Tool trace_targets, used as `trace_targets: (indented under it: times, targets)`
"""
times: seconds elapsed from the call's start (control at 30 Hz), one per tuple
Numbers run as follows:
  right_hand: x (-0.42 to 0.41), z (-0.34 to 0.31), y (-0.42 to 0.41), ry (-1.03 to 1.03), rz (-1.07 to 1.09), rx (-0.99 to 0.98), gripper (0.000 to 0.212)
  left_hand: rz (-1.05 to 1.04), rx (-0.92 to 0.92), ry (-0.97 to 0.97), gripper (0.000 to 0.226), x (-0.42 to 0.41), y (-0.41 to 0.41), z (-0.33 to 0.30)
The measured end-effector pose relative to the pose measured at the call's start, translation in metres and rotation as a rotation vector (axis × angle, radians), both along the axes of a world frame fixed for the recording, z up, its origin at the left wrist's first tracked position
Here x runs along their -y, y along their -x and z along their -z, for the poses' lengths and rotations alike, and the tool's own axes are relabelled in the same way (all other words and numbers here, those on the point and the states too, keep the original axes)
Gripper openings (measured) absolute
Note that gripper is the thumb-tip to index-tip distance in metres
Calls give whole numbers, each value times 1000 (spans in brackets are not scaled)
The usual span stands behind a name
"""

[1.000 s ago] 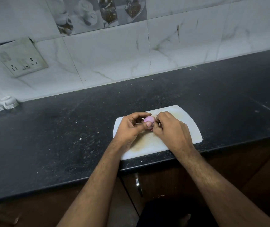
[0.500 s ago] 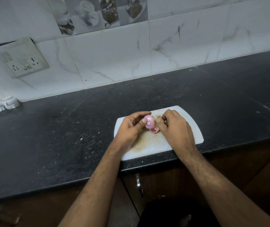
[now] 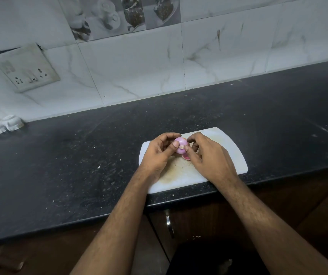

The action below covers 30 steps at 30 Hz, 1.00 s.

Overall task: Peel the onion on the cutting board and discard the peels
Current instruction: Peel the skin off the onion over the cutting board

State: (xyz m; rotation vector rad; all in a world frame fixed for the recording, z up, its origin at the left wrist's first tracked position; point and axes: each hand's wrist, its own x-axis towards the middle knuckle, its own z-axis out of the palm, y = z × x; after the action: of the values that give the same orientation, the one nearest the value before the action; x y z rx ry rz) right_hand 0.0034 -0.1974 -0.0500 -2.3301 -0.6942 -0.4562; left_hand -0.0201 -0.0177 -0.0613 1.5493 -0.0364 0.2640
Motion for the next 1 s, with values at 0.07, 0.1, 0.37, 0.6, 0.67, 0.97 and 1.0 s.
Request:
trace_targets:
  times: [0.07,0.1,0.37,0.6,0.67,0.97,1.0]
  targets:
    - [0,-1,1,-2,-5,17,21,4,4,-15,27,0,0,0]
    - [0,-1,2,-1,-5,25,19,7,7,-25,27,0,0,1]
    - [-2,-1,3,11,18,33,14,14,-4,-50,25,0,-1,2]
    - [-3,-1,0,-20,88,-32,28,-5,-12,-45,26,-1,-1,2]
    - [-3,0,-2,-9,122,-49,23,-12,-15,-38,27,-1,-2,2]
    - [-3,-2,0,-22,72,-26,22,15,-25,-31,29,-2,-2,1]
    - [-2,-2,0,-8,55,-22,20,25,-26,-25,29,-2,-2,1]
